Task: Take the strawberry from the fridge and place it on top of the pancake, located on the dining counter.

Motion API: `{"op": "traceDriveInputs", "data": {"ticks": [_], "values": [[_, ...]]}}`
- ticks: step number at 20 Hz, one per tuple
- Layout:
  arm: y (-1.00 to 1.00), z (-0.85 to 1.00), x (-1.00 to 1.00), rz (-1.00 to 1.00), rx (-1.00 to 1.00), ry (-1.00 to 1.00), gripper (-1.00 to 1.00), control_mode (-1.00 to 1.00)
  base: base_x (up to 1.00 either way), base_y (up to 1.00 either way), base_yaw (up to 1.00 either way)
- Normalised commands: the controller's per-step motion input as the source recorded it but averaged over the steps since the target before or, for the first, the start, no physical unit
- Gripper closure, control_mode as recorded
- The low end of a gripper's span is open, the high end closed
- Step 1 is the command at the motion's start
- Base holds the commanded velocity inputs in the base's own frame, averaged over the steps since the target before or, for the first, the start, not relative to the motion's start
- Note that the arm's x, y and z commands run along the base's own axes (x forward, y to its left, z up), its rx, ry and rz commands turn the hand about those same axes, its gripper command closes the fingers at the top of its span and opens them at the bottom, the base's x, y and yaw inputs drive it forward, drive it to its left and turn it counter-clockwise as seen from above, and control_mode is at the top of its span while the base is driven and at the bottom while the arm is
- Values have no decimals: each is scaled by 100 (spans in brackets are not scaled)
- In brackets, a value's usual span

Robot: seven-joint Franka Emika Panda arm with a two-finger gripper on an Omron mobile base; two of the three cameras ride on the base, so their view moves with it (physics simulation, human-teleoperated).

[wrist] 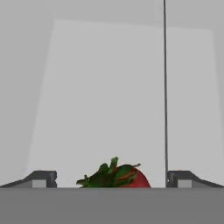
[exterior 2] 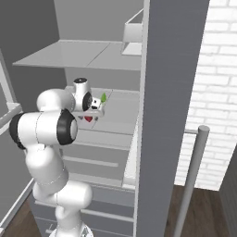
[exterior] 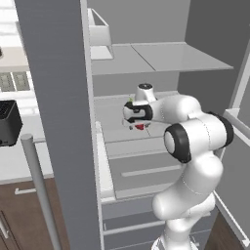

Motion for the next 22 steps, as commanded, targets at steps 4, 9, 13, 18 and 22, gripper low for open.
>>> {"op": "traceDriveInputs", "data": {"ticks": [4,9,13,18,22], "values": [[0,0,12,0,0,-1,-100,-100,0,0,0],[0,-11,0,0,0,0,100,-100,0,0,0],[0,-19,-9,-1,0,0,100,-100,0,0,0],[-8,-12,-39,-10,0,0,100,-100,0,0,0],[-6,-1,-48,-11,0,0,100,-100,0,0,0]]}}
